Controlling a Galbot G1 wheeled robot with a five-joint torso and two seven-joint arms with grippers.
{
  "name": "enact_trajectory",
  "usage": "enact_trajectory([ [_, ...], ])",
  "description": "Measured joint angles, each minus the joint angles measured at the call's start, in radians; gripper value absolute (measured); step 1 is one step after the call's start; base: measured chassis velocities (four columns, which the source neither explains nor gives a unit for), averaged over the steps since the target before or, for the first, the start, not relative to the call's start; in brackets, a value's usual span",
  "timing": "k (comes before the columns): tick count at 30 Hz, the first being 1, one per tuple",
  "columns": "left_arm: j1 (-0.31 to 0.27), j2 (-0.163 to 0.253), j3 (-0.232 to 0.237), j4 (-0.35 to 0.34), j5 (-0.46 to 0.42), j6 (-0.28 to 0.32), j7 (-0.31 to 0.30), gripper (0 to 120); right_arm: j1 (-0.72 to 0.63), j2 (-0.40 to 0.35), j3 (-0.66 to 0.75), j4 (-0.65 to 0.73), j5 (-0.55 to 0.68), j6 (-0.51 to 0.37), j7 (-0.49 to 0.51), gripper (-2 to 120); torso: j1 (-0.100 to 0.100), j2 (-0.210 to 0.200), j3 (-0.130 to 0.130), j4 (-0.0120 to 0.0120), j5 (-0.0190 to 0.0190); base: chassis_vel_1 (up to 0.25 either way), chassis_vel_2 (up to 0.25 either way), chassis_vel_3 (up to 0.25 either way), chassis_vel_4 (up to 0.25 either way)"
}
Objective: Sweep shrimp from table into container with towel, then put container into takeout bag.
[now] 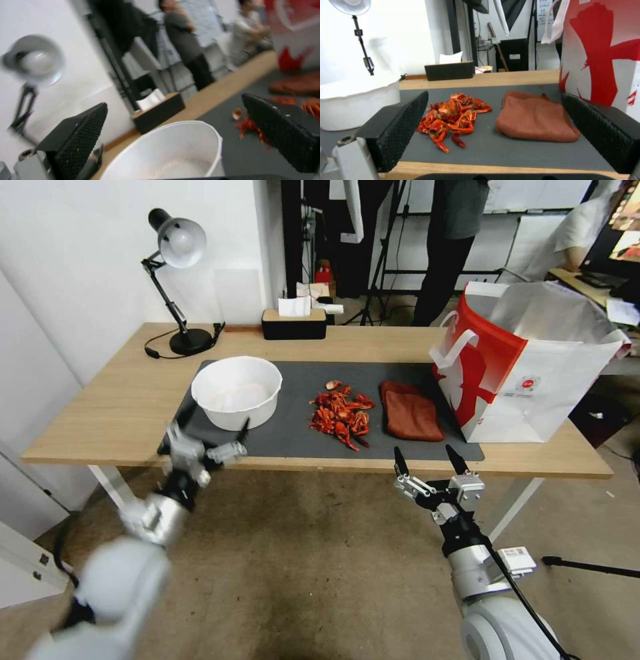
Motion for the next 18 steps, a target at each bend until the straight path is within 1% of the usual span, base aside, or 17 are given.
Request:
enact_trajectory([
  [1,-0.053,0.089,0.026,0.035,-0.029,-0.002,0.055,100,-0.005,0.001,0.0,0.001,-0.003,0.004,0.001,100,0.0,0.0,0.0,0.0005,-0.0003,0.0,0.0,0.0,0.0],
  [2,-0.083,0.131,0.042,0.053,-0.034,-0.006,0.094,100,-0.007,0.003,0.0,0.001,-0.005,0.007,0.002,100,0.0,0.0,0.0,0.0007,-0.0004,0.0,0.0,0.0,0.0],
  [3,-0.083,0.131,0.042,0.053,-0.034,-0.006,0.094,100,-0.007,0.003,0.0,0.001,-0.005,0.007,0.002,100,0.0,0.0,0.0,0.0007,-0.0004,0.0,0.0,0.0,0.0],
  [4,-0.145,0.193,0.08,0.083,-0.032,-0.012,0.159,100,-0.012,0.006,0.0,0.003,-0.007,0.011,0.003,100,0.0,0.0,0.0,0.0006,-0.0003,0.0,0.0,0.0,0.0],
  [5,-0.186,0.223,0.107,0.098,-0.031,-0.014,0.199,100,-0.014,0.007,0.001,0.005,-0.009,0.015,0.003,100,0.0,0.0,0.0,0.0008,-0.0003,0.0,0.0,0.0,0.0],
  [6,-0.186,0.223,0.107,0.098,-0.031,-0.014,0.199,100,-0.014,0.007,0.001,0.005,-0.009,0.015,0.003,100,0.0,0.0,0.0,0.0008,-0.0003,0.0,0.0,0.0,0.0],
  [8,-0.25,0.261,0.158,0.118,-0.026,-0.014,0.252,100,-0.018,0.009,0.003,0.007,-0.014,0.019,0.002,100,0.0,0.0,0.0,0.0006,-0.0003,0.0,0.0,0.0,0.0],
  [9,-0.25,0.261,0.158,0.118,-0.026,-0.014,0.252,100,-0.018,0.009,0.003,0.007,-0.014,0.019,0.002,100,0.0,0.0,0.0,0.0006,-0.0003,0.0,0.0,0.0,0.0],
  [10,-0.285,0.277,0.185,0.131,-0.021,-0.014,0.284,100,-0.021,0.01,0.004,0.008,-0.019,0.023,-0.001,100,0.0,0.0,0.0,0.0007,-0.0007,0.0,0.0,0.0,0.0],
  [11,-0.37,0.307,0.235,0.158,-0.005,-0.007,0.376,100,-0.026,0.012,0.008,0.009,-0.032,0.032,-0.007,100,0.0,0.0,0.0,0.0005,-0.0009,0.0,0.0,0.0,0.0],
  [12,-0.479,0.339,0.303,0.187,0.053,0.013,0.495,100,-0.032,0.015,0.01,0.012,-0.044,0.041,-0.015,100,0.0,0.0,0.0,0.0002,0.0005,0.0,0.0,0.0,0.0],
  [13,-0.479,0.339,0.303,0.187,0.053,0.013,0.495,100,-0.032,0.015,0.01,0.012,-0.044,0.041,-0.015,100,0.0,0.0,0.0,0.0002,0.0005,0.0,0.0,0.0,0.0],
  [14,-0.568,0.36,0.374,0.209,0.099,0.028,0.562,100,-0.038,0.017,0.012,0.016,-0.048,0.045,-0.018,100,0.0,0.0,0.0,0.0007,-0.0004,0.0,0.0,0.0,0.0],
  [15,-0.568,0.36,0.374,0.209,0.099,0.028,0.562,100,-0.038,0.017,0.012,0.016,-0.048,0.045,-0.018,100,0.0,0.0,0.0,0.0007,-0.0004,0.0,0.0,0.0,0.0],
  [16,-0.7,0.381,0.49,0.239,0.14,0.049,0.605,100,-0.045,0.02,0.019,0.019,-0.05,0.051,-0.02,100,0.0,0.0,0.0,0.0008,-0.0002,0.0,0.0,0.0,0.0],
  [17,-0.819,0.386,0.61,0.279,0.19,0.064,0.659,100,-0.054,0.02,0.025,0.022,-0.05,0.058,-0.02,100,0.0,0.0,0.0,0.0008,-0.0006,0.0,0.0,0.0,0.0],
  [18,-0.91,0.382,0.699,0.317,0.227,0.069,0.697,100,-0.061,0.02,0.029,0.025,-0.05,0.062,-0.02,100,0.0,0.0,0.0,0.0002,-0.0006,0.0,0.0,0.0,0.0],
])
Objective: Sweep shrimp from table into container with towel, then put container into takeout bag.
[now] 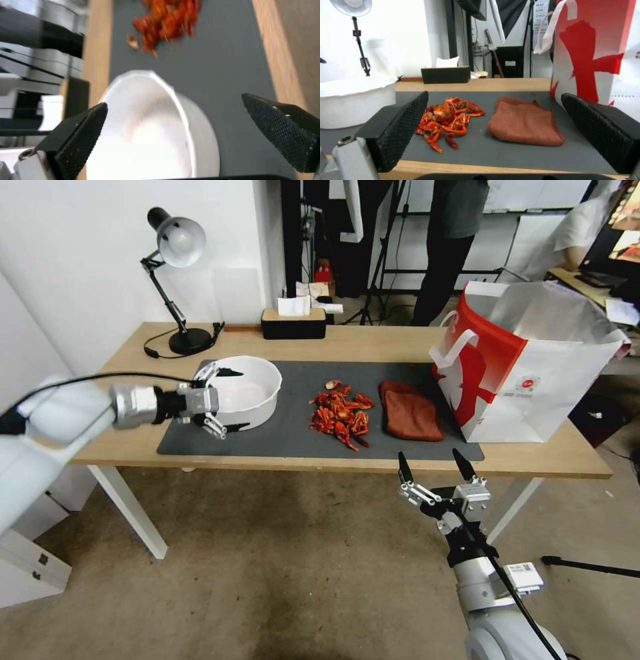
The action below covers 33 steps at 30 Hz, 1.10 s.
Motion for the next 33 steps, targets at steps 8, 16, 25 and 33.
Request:
enact_trajectory([
  [8,-0.274,-0.047,0.263,0.143,0.067,0.025,0.133,100,-0.02,0.008,0.009,0.005,-0.003,0.017,0.004,100,0.0,0.0,0.0,0.0002,0.0003,0.0,0.0,0.0,0.0],
  [16,-0.43,-0.086,0.411,0.229,0.162,-0.014,0.216,100,-0.026,0.029,-0.001,-0.002,-0.021,0.036,0.008,100,0.0,0.0,0.0,0.0004,0.0005,0.0,0.0,0.0,0.0],
  [25,-0.489,-0.138,0.498,0.276,0.195,-0.019,0.26,100,-0.036,0.03,0.004,-0.004,-0.023,0.05,0.011,100,0.0,0.0,0.0,0.0003,0.0003,0.0,0.0,0.0,0.0],
  [33,-0.569,-0.179,0.605,0.354,0.203,-0.022,0.294,74,-0.047,0.028,0.006,-0.006,-0.022,0.072,0.015,100,0.0,0.0,0.0,0.0003,0.0005,0.0,0.0,0.0,0.0],
])
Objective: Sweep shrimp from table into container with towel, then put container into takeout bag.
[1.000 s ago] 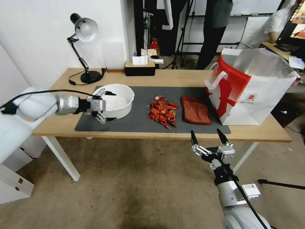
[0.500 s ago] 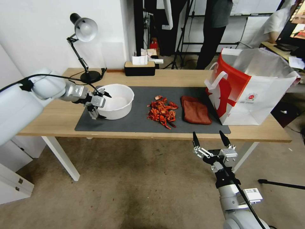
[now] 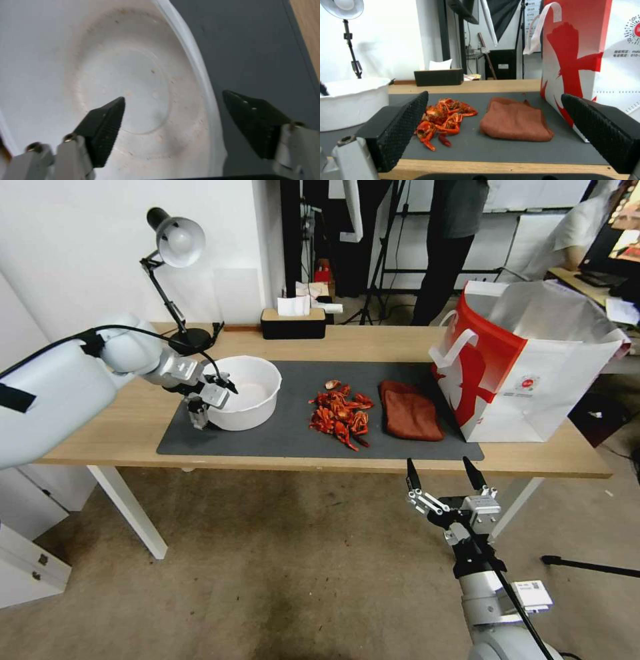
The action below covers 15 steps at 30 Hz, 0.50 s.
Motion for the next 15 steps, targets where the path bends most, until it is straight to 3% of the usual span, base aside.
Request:
enact_trajectory([
  [7,-0.07,-0.019,0.101,0.028,0.005,-0.012,0.017,46,0.0,-0.013,0.0,-0.006,0.002,0.004,-0.002,100,0.0,0.0,0.0,0.0001,-0.0002,0.0,0.0,0.0,0.0],
  [9,-0.076,-0.021,0.108,0.03,0.006,-0.013,0.017,43,0.0,-0.014,-0.001,-0.007,0.002,0.006,-0.002,100,0.0,0.0,0.0,0.0001,-0.0002,0.0,0.0,0.0,0.0],
  [11,-0.092,-0.032,0.132,0.036,0.006,-0.014,0.024,30,0.004,-0.027,-0.008,-0.019,0.011,0.013,-0.002,100,0.0,0.0,0.0,0.0,-0.0003,0.0,0.0,0.0,0.0],
  [15,-0.106,-0.036,0.155,0.035,0.006,-0.015,0.027,22,0.009,-0.045,-0.011,-0.031,0.015,0.02,-0.002,100,0.0,0.0,0.0,0.0001,0.0001,0.0,0.0,0.0,0.0],
])
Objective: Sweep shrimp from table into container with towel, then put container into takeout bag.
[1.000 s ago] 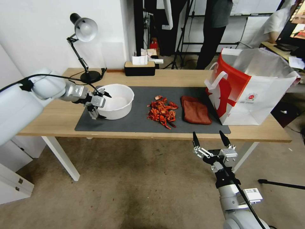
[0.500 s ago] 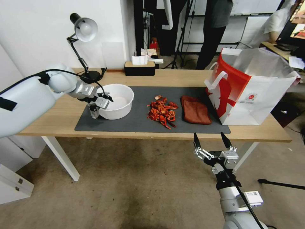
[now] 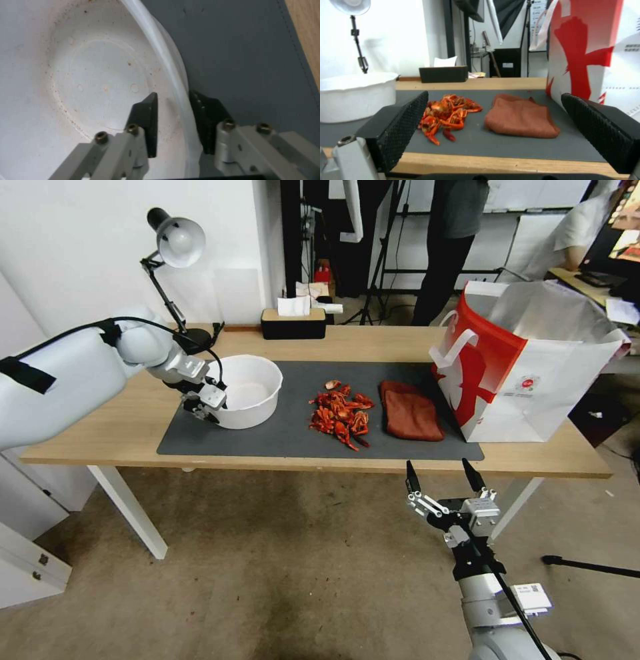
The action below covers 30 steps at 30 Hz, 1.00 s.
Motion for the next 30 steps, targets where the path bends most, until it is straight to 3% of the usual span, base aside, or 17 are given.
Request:
enact_trajectory([
  [5,-0.009,-0.028,0.027,0.023,0.0,-0.009,-0.001,0,0.023,-0.029,0.004,-0.021,0.017,0.001,0.002,100,0.0,0.0,0.0,0.0,-0.0002,0.0,0.0,0.0,0.0],
  [8,-0.008,-0.037,0.025,0.028,-0.002,-0.01,-0.005,0,0.027,-0.029,0.004,-0.024,0.019,0.001,0.003,100,0.0,0.0,0.0,0.0,-0.0002,0.0,0.0,0.0,0.0],
  [12,0.005,-0.036,-0.018,-0.002,0.022,-0.076,-0.005,0,0.031,-0.029,0.002,-0.03,0.02,0.0,0.003,100,0.0,0.0,0.0,-0.0002,-0.0001,0.0,0.0,0.0,0.0],
  [14,0.027,-0.007,-0.07,-0.075,0.039,-0.155,-0.002,0,0.032,-0.031,0.004,-0.031,0.024,0.001,0.005,100,0.0,0.0,0.0,0.0003,0.0,0.0,0.0,0.0,0.0],
  [15,0.027,-0.007,-0.07,-0.075,0.039,-0.155,-0.002,0,0.032,-0.031,0.004,-0.031,0.024,0.001,0.005,100,0.0,0.0,0.0,0.0003,0.0,0.0,0.0,0.0,0.0],
  [16,0.039,-0.001,-0.089,-0.092,0.038,-0.195,0.005,0,0.032,-0.032,0.005,-0.031,0.024,0.002,0.005,100,0.0,0.0,0.0,0.0002,0.0,0.0,0.0,0.0,0.0],
  [17,0.069,0.012,-0.121,-0.135,0.057,-0.274,0.012,0,0.029,-0.032,0.005,-0.03,0.025,0.004,0.005,100,0.0,0.0,0.0,0.0003,-0.0002,0.0,0.0,0.0,0.0],
  [18,0.069,0.012,-0.121,-0.135,0.057,-0.274,0.012,0,0.029,-0.032,0.005,-0.03,0.025,0.004,0.005,100,0.0,0.0,0.0,0.0003,-0.0002,0.0,0.0,0.0,0.0],
  [20,0.126,0.043,-0.175,-0.245,0.16,-0.367,-0.023,0,0.023,-0.03,0.006,-0.025,0.026,0.008,0.006,100,0.0,0.0,0.0,0.0,-0.0003,0.0,0.0,0.0,0.0],
  [21,0.126,0.043,-0.175,-0.245,0.16,-0.367,-0.023,0,0.023,-0.03,0.006,-0.025,0.026,0.008,0.006,100,0.0,0.0,0.0,0.0,-0.0003,0.0,0.0,0.0,0.0],
  [23,0.162,0.068,-0.208,-0.343,0.24,-0.42,-0.046,0,0.02,-0.029,0.005,-0.022,0.026,0.01,0.006,100,0.0,0.0,0.0,0.0001,-0.0004,0.0,0.0,0.0,0.0],
  [24,0.186,0.087,-0.233,-0.428,0.313,-0.455,-0.049,0,0.017,-0.028,0.004,-0.02,0.025,0.012,0.006,100,0.0,0.0,0.0,0.0001,-0.0003,0.0,0.0,0.0,0.0],
  [25,0.186,0.087,-0.233,-0.428,0.313,-0.455,-0.049,0,0.017,-0.028,0.004,-0.02,0.025,0.012,0.006,100,0.0,0.0,0.0,0.0001,-0.0003,0.0,0.0,0.0,0.0],
  [27,0.232,0.124,-0.278,-0.577,0.43,-0.521,-0.015,0,0.012,-0.026,0.002,-0.014,0.022,0.013,0.006,100,0.0,0.0,0.0,-0.0003,0.0003,0.0,0.0,0.0,0.0],
  [29,0.244,0.132,-0.286,-0.599,0.45,-0.53,-0.003,0,0.011,-0.026,0.001,-0.012,0.022,0.013,0.006,100,0.0,0.0,0.0,-0.0003,0.0001,0.0,0.0,0.0,0.0],
  [30,0.296,0.161,-0.326,-0.668,0.5,-0.558,0.035,0,0.005,-0.024,-0.001,-0.005,0.019,0.014,0.006,100,0.0,0.0,0.0,0.0,0.0,0.0,0.0,0.0,0.0],
])
